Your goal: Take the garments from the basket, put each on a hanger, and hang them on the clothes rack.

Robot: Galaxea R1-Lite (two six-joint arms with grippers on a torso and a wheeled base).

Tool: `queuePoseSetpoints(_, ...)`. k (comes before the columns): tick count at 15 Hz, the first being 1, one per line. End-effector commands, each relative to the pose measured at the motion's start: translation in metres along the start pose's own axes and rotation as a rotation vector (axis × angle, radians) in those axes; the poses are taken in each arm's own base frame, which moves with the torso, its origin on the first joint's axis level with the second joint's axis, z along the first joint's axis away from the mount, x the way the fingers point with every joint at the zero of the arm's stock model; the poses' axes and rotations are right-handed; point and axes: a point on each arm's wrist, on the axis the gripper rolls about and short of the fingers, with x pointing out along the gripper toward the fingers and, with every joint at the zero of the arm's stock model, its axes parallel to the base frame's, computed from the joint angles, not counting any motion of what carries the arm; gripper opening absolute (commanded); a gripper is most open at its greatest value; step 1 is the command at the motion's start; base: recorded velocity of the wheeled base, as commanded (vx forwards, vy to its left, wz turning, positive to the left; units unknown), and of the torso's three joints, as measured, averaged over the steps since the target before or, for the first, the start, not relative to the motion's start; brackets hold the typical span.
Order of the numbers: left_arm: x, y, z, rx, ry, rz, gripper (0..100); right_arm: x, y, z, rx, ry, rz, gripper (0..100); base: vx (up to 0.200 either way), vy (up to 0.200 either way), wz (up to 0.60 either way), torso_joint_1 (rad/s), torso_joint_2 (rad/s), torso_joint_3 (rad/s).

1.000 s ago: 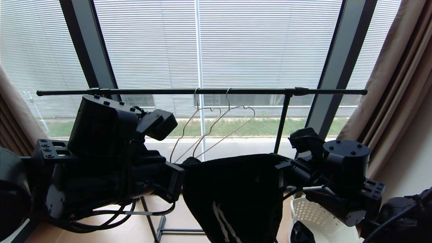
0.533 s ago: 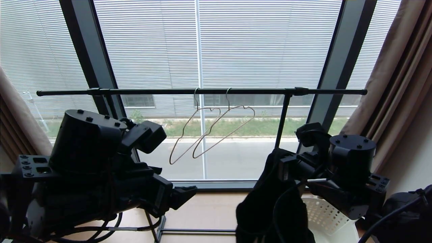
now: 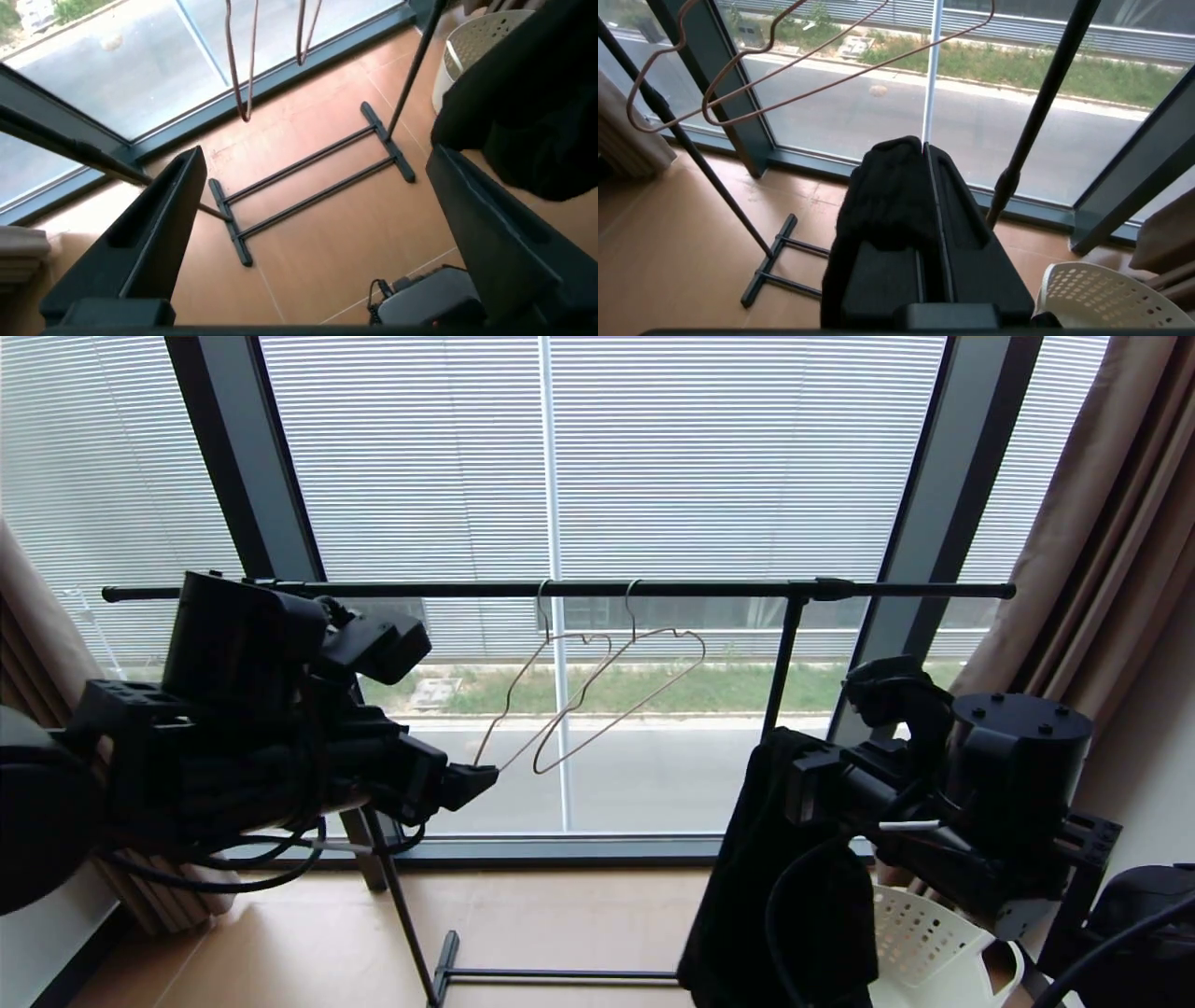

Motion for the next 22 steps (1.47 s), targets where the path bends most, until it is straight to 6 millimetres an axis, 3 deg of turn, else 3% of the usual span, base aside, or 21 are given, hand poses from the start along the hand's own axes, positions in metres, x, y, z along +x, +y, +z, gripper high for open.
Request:
queuePoseSetpoints(1, 0.063, 0.011, 0.008, -0.012, 0.015, 0.035, 100, -0.010, 0.000, 0.008, -0.016, -0.032, 0.011, 0, 0.000, 0.000, 0.00, 0.000, 0.00, 0.000)
queuePoseSetpoints(3, 0.101, 0.012, 0.014, -0.013, -0.005, 0.045, 100, -0.017, 0.001, 0.011, -0.033, -0.045, 0.020, 0, 0.000, 0.000, 0.00, 0.000, 0.00, 0.000)
queuePoseSetpoints(4, 0.101, 0.012, 0.014, -0.013, -0.005, 0.045, 100, -0.017, 0.001, 0.011, -0.033, -0.045, 0.020, 0, 0.000, 0.000, 0.00, 0.000, 0.00, 0.000)
queuePoseSetpoints(5, 0.133, 0.013, 0.022, -0.013, -0.012, 0.053, 100, -0.021, 0.003, 0.011, -0.037, -0.046, 0.032, 0, 0.000, 0.000, 0.00, 0.000, 0.00, 0.000)
queuePoseSetpoints(6, 0.133, 0.012, 0.022, -0.014, -0.014, 0.052, 100, -0.021, 0.004, 0.011, -0.037, -0.047, 0.033, 0, 0.000, 0.000, 0.00, 0.000, 0.00, 0.000)
queuePoseSetpoints(8, 0.164, 0.022, 0.033, -0.025, -0.039, 0.111, 100, -0.024, 0.007, 0.010, -0.042, -0.044, 0.047, 0, 0.000, 0.000, 0.00, 0.000, 0.00, 0.000)
queuePoseSetpoints(13, 0.184, 0.041, 0.032, -0.050, -0.042, 0.155, 100, -0.023, 0.007, 0.008, -0.044, -0.040, 0.048, 0, 0.000, 0.000, 0.00, 0.000, 0.00, 0.000)
queuePoseSetpoints(22, 0.206, 0.042, 0.023, -0.054, -0.020, 0.156, 100, -0.022, 0.007, 0.007, -0.047, -0.032, 0.048, 0, 0.000, 0.000, 0.00, 0.000, 0.00, 0.000)
